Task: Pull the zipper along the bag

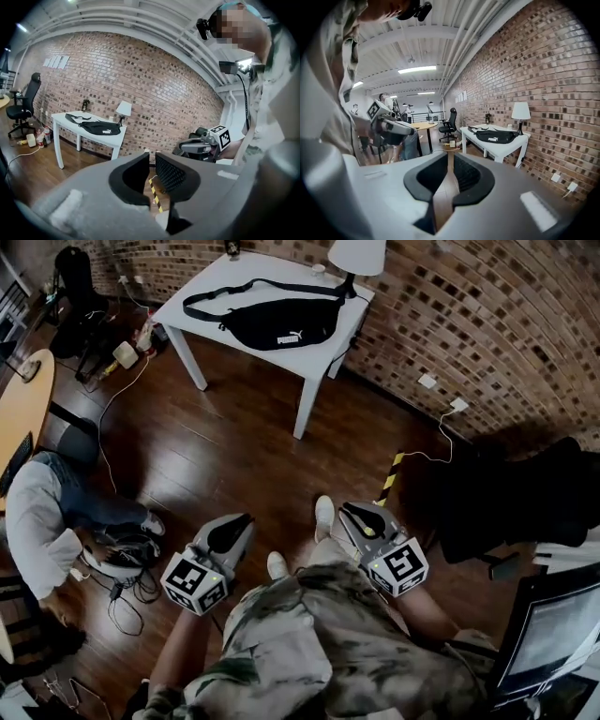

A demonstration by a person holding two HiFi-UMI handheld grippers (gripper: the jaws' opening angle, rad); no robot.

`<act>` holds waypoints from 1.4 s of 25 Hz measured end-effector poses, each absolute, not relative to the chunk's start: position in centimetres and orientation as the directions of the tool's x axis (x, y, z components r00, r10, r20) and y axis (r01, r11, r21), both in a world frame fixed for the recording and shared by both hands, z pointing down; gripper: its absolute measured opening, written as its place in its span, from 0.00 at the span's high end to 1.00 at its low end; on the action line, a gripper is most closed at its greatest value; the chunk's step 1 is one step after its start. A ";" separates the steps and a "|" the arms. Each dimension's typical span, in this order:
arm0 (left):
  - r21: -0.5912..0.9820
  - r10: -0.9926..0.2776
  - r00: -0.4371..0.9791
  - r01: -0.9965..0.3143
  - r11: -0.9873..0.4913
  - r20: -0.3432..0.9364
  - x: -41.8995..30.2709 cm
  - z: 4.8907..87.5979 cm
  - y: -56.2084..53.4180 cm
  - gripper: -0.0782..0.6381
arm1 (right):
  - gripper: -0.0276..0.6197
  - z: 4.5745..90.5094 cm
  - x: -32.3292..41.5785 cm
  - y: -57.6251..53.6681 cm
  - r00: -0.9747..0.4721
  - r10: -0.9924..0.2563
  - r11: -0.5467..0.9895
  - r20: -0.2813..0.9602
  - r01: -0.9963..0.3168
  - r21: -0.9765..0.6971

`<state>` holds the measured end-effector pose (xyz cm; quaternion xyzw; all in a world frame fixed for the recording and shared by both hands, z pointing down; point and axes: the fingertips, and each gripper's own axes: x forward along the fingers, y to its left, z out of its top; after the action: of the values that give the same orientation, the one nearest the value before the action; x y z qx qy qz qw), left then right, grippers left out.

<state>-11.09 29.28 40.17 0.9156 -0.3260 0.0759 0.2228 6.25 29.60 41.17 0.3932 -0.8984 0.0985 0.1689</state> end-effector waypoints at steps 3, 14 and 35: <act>0.357 -0.532 0.800 -0.600 -0.716 0.277 -11.3 40.0 31.9 0.83 | 0.89 41.0 5.3 33.0 -0.615 -0.686 0.659 0.389 -0.752 -0.026; 0.329 -0.497 0.829 -0.558 -0.762 0.258 -5.7 37.1 35.7 0.83 | 0.89 37.9 7.4 37.7 -0.639 -0.695 0.681 0.331 -0.732 0.016; 0.297 -0.538 0.781 -0.621 -0.725 0.317 7.9 35.7 42.9 0.83 | 0.92 37.9 22.3 46.0 -0.666 -0.684 0.696 0.298 -0.718 -0.007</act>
<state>7.95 42.94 35.72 0.9229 -0.3140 0.1049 0.1967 22.27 45.99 37.86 0.3849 -0.9105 0.0621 0.1374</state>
